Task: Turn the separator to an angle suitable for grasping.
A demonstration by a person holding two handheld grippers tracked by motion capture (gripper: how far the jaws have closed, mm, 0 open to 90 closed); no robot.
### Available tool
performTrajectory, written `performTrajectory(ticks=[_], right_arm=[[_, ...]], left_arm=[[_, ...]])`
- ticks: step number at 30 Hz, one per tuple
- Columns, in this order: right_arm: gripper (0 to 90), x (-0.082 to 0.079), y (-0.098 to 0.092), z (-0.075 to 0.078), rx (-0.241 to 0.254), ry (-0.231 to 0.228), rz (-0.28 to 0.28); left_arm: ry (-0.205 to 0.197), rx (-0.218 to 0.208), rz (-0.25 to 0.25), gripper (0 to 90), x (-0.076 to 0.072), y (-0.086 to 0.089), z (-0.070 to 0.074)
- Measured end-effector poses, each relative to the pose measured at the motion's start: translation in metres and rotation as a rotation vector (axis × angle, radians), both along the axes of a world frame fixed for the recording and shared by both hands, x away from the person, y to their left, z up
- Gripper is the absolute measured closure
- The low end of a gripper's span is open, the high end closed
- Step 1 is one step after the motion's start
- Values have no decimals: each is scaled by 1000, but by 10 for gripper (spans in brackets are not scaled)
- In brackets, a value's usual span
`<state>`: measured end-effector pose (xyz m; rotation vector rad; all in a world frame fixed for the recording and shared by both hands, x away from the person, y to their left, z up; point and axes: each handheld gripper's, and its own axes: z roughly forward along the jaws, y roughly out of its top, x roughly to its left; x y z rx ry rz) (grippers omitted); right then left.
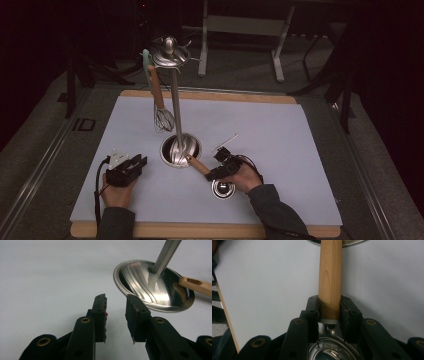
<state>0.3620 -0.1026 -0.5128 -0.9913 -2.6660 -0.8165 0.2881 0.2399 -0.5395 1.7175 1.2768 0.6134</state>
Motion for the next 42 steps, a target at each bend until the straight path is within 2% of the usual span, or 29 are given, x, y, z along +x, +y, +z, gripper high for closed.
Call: performTrajectory(ticks=[8,17,42], right_arm=[[714,-3,1,4,-7,-24,8],[714,-5,-5,16,21,-76,-5],[716,-12,-12,32,69,-133,-18]], left_arm=[[1,1,-1,700,0,0,0],[2,5,-3,700,0,0,0],[4,3,-2,700,1,0,0]])
